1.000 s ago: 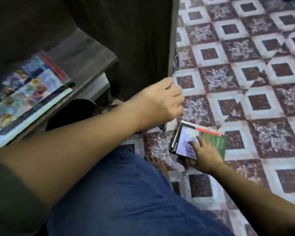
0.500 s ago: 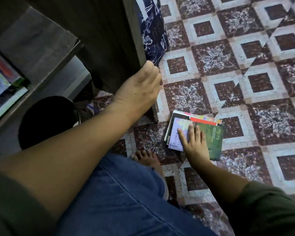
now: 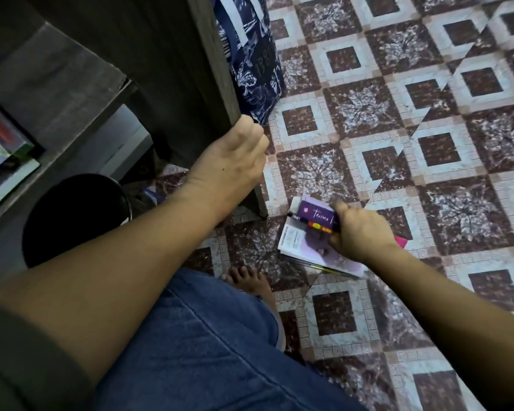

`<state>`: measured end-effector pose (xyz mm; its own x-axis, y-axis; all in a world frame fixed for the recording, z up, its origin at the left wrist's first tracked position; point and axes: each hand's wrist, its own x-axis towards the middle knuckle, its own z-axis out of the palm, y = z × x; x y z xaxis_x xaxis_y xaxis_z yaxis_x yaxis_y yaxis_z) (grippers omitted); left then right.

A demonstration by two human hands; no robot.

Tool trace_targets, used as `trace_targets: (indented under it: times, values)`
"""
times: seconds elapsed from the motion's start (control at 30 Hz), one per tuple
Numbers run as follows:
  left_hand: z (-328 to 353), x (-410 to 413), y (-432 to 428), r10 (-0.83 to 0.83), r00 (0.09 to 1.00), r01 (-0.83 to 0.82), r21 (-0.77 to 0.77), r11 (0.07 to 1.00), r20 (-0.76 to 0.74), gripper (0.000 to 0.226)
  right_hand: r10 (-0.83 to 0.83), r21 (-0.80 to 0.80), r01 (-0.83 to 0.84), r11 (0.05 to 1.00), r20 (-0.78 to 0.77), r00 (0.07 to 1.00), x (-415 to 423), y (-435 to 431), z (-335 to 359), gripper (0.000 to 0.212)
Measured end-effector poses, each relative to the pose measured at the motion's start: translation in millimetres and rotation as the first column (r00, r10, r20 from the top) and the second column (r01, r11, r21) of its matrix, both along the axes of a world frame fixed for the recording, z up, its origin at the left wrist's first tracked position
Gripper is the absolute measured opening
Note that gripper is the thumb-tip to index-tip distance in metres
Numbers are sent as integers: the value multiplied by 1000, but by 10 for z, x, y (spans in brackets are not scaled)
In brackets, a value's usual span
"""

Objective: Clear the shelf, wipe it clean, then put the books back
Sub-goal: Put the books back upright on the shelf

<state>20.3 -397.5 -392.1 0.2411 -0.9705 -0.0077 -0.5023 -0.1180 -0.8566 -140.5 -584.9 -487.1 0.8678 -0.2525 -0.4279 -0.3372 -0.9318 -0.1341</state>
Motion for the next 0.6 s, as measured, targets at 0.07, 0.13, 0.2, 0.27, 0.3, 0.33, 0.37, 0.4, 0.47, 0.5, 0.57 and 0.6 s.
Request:
trace_targets:
  times: [0.07,0.13,0.2,0.27,0.3,0.33,0.37,0.4,0.47,0.5,0.57,0.6]
  values:
    - [12,-1,5,20,1000,-20,6,1000,-2,25,-8,25,9,1000,-16,1000,93,-81,122,47]
    - [28,-7,-1,28,1000,-28,21,999,10,27,-24,45,25,999,-31,999,92,-89,100,48]
    - [59,-15,-5,28,1000,-28,29,999,0,26,-31,-23,30,999,-64,997,-4,-32,-87,48]
    - [85,-28,-7,59,998,-57,70,996,-18,25,-59,-85,51,995,-92,994,-110,11,-248,46]
    - [105,-41,-10,73,997,-71,92,993,-24,25,-86,-88,78,993,-92,992,-136,16,-265,44]
    - [127,-59,-5,79,996,-74,105,992,-46,25,-107,-75,101,992,-88,990,-136,19,-230,42]
    - [174,-87,3,85,993,-75,112,991,-87,25,-116,-60,111,992,-85,990,-128,41,-151,39]
    - [231,-116,4,88,989,-72,124,990,-123,26,-102,-55,98,994,-70,992,-123,72,-71,37]
    - [413,-189,19,98,965,-54,183,982,-244,35,-41,-64,39,997,-21,999,-130,186,167,36]
    - [495,-224,56,130,935,-53,234,971,-330,40,-3,-70,4,998,13,1000,-133,264,328,36]
    - [645,-337,184,311,786,-133,346,929,-534,50,76,-65,-70,995,87,993,-104,442,675,38]
    - [714,-379,285,412,656,-229,353,907,-632,60,109,-57,-103,993,122,987,-68,542,847,41]
